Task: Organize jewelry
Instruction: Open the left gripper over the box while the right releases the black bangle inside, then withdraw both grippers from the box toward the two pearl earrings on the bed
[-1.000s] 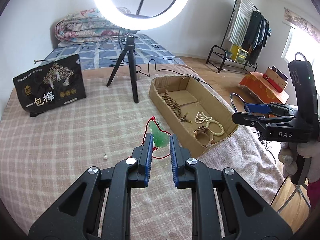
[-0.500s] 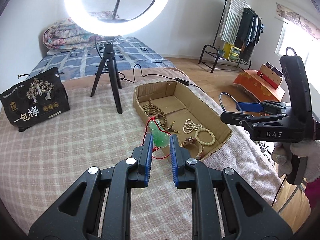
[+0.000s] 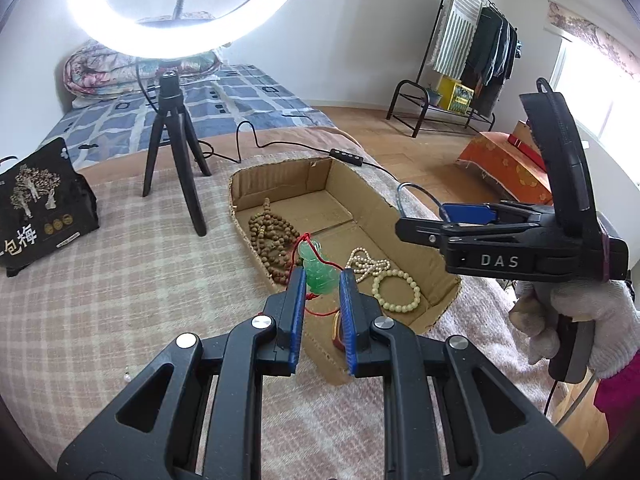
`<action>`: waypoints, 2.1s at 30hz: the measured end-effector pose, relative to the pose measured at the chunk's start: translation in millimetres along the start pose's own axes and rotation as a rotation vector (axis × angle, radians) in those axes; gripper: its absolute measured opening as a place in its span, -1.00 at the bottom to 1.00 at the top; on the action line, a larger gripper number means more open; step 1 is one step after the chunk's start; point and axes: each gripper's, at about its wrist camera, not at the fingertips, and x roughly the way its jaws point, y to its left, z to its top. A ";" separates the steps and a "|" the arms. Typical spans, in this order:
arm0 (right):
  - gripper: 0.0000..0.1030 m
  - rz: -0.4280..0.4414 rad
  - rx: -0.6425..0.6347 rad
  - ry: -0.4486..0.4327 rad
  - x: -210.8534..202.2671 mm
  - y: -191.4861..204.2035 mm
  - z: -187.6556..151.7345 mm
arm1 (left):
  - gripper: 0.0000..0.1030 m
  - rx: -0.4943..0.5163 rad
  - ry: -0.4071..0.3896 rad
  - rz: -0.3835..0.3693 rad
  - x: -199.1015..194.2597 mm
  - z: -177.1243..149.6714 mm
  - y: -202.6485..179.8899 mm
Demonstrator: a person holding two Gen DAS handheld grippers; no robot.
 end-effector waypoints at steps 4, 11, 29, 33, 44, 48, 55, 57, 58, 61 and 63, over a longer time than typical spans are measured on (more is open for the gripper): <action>0.43 -0.010 0.001 0.011 13.6 -3.2 6.8 | -0.70 -0.010 0.007 -0.001 12.2 5.1 -1.8; 0.43 -0.018 0.028 0.018 35.3 -10.4 20.5 | -0.70 -0.021 0.017 -0.003 29.0 6.9 -1.0; 0.86 -0.069 0.045 0.003 37.9 -11.3 24.1 | 0.10 -0.001 0.024 -0.006 27.6 3.2 -7.4; 0.87 -0.073 0.044 0.004 34.0 -8.3 22.3 | 0.19 0.006 0.012 0.002 20.5 3.0 -9.7; 0.88 -0.074 0.030 -0.013 9.8 6.6 22.5 | 0.20 -0.004 -0.018 0.003 -9.2 8.6 -6.7; 0.88 -0.081 0.016 -0.024 -1.9 14.6 23.4 | 0.19 -0.004 -0.032 0.011 -23.6 9.2 -4.3; 0.88 -0.088 -0.007 -0.048 -23.4 32.0 24.8 | 0.20 0.004 -0.058 0.028 -51.4 7.1 0.6; 0.88 -0.091 -0.016 -0.051 -28.7 38.1 24.1 | 0.19 0.003 -0.066 0.036 -60.1 6.5 2.7; 0.88 -0.093 -0.022 -0.052 -31.4 41.7 23.6 | 0.19 0.003 -0.070 0.039 -64.7 6.0 4.1; 0.88 -0.089 -0.032 -0.057 -38.5 50.4 22.7 | 0.19 0.004 -0.083 0.050 -78.4 3.5 9.3; 0.88 -0.080 -0.037 -0.061 -44.2 57.3 21.4 | 0.20 0.007 -0.093 0.063 -88.0 1.1 12.6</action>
